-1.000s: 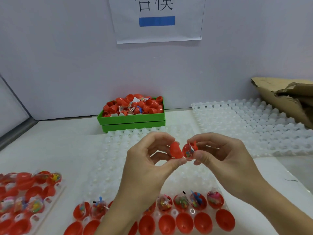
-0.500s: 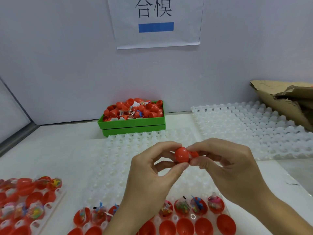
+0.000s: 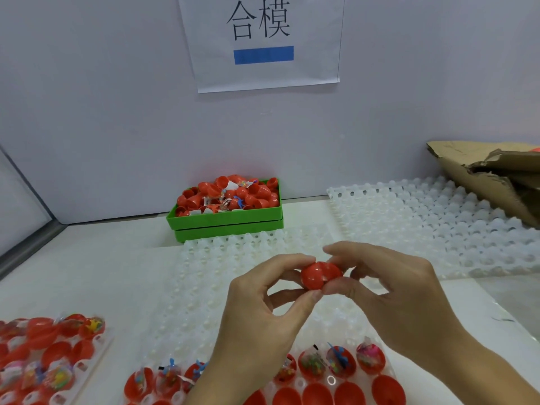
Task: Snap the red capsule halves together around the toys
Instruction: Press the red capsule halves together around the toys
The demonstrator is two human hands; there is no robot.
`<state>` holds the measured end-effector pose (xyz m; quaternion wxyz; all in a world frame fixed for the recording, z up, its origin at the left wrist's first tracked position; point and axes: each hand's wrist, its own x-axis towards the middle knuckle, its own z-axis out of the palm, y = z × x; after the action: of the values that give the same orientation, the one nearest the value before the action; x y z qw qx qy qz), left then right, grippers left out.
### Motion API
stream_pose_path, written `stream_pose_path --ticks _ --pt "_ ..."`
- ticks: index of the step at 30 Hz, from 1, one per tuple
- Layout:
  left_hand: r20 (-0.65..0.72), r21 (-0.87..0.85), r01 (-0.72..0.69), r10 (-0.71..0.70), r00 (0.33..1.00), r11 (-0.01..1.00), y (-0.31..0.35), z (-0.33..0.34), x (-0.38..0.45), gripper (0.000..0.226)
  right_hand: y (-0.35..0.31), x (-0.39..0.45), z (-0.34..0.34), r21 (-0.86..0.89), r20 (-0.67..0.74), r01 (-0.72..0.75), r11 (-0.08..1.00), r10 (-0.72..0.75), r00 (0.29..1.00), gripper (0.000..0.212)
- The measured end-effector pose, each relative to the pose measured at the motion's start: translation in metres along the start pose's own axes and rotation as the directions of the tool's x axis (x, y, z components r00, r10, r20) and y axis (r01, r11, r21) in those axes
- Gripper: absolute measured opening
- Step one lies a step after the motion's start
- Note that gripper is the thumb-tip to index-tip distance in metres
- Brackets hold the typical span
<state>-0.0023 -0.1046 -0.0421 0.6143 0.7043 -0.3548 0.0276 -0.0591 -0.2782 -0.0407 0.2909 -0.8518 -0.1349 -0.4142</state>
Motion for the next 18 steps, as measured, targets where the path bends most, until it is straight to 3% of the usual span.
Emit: stream_pose_path --ticks 6,10,18 --pt "0.012 -0.052 0.029 -0.029 1.0 0.998 0.0015 -0.0033 0.0008 0.037 -0.0018 0.0009 0.0 0.327 0.065 -0.179 0.928 0.167 0.984 0.027" --pt "0.01 -0.118 0.063 -0.062 0.998 0.991 0.0053 -0.0024 0.001 0.027 -0.0043 0.0019 0.0018 0.324 0.044 -0.201 0.925 0.198 0.979 0.035" --pt "-0.018 -0.131 0.066 -0.069 0.997 0.989 0.0038 -0.0027 0.003 0.025 -0.0088 0.0014 0.003 0.358 0.031 -0.211 0.91 0.214 0.976 0.031"
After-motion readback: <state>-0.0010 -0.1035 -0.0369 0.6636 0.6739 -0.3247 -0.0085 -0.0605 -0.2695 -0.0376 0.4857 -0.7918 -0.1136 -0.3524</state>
